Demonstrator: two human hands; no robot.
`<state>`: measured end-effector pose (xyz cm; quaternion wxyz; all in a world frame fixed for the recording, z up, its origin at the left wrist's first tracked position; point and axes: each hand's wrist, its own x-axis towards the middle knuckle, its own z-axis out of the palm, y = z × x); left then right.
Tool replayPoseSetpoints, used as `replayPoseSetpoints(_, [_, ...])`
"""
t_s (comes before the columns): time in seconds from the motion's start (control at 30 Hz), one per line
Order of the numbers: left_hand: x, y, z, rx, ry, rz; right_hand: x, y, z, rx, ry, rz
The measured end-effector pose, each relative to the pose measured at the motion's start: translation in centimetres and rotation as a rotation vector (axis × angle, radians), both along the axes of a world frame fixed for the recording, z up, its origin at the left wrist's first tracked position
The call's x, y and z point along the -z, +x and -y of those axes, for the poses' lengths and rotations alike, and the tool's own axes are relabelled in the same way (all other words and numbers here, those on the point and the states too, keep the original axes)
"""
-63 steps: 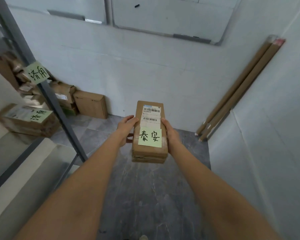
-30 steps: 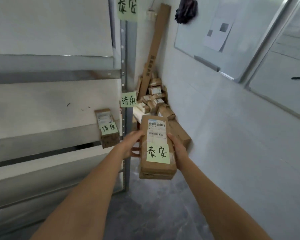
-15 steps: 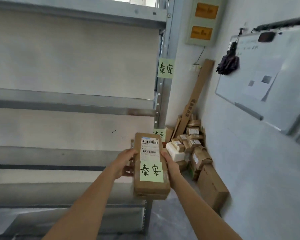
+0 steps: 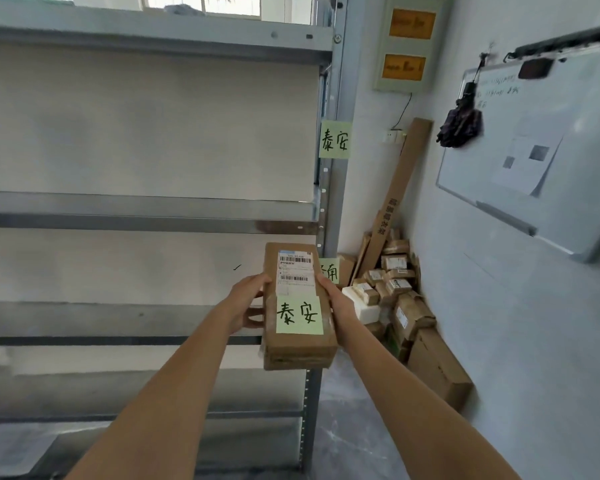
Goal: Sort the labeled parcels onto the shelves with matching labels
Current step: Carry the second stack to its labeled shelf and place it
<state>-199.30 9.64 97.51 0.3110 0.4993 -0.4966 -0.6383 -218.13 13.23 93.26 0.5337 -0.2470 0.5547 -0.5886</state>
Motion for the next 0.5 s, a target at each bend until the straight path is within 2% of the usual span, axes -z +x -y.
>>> replayPoseSetpoints(0.2, [-0.9,-0.4,0.1,-0.036,-0.055,-0.012,-1.7,-0.2,-0.4,-0.099,-0.016,0.001])
replayPoseSetpoints(0.33, [-1.8,-0.5,1.0,-0.155,-0.119,-0.079,-3.6,0.0,0.9,-0.085,-0.070,-0.089])
replayPoseSetpoints(0.5, [-3.3,-0.4,2.5,-0.283,-0.186,-0.175,-6.5,-0.6,2.8,-0.176,-0.141,-0.118])
